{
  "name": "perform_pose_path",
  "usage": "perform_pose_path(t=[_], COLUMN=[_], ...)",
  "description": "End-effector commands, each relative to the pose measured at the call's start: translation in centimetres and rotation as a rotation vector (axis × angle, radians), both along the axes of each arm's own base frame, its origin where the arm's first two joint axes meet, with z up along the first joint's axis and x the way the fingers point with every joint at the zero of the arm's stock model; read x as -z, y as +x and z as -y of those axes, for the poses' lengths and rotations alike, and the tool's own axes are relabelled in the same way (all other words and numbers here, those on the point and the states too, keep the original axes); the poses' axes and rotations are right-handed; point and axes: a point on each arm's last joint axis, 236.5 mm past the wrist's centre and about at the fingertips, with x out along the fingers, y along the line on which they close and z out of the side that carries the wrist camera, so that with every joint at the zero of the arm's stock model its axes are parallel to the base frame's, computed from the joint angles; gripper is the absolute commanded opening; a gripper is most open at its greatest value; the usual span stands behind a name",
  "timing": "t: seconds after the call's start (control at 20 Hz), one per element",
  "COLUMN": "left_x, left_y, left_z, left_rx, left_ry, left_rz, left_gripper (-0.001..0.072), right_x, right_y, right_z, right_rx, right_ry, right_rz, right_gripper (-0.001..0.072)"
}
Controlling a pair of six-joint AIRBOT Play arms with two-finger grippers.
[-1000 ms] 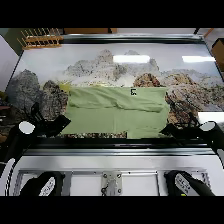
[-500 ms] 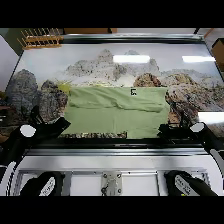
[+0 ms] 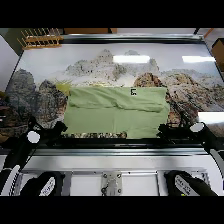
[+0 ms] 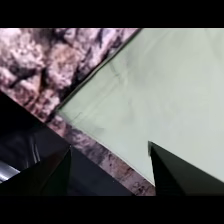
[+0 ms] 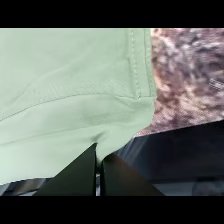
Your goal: Fold the clothes and pants, and hang the long-sleeved shirts on hangers.
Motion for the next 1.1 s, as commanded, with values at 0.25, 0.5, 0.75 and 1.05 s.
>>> perform_pose_path(t=[0.25, 0.5, 0.75, 1.05], left_x=[2.0, 2.4, 2.2, -3.8], left_y=[-0.4, 2.2, 4.1, 0.7], left_z=[0.4, 3.1, 5.2, 5.3], left_rx=[-0.077, 0.057, 0.159, 0.411], left_ry=[-0.053, -0.049, -0.055, -0.036], left_rz=[-0.046, -0.061, -0.110, -0.041], left_gripper=[0.0497, 0.0496, 0.0011, 0.0011], right_x=[0.0, 0.0, -1.5, -6.4], right_y=[-0.1, -0.1, 0.7, -5.5], right_z=[-0.1, -0.1, -0.1, 0.6], right_rx=[-0.001, -0.001, -0.028, -0.276], right_ry=[0.002, 0.002, 0.013, -0.049], right_rz=[-0.002, -0.002, 0.009, -0.132], right_gripper=[0.0013, 0.0013, 0.0013, 0.0012])
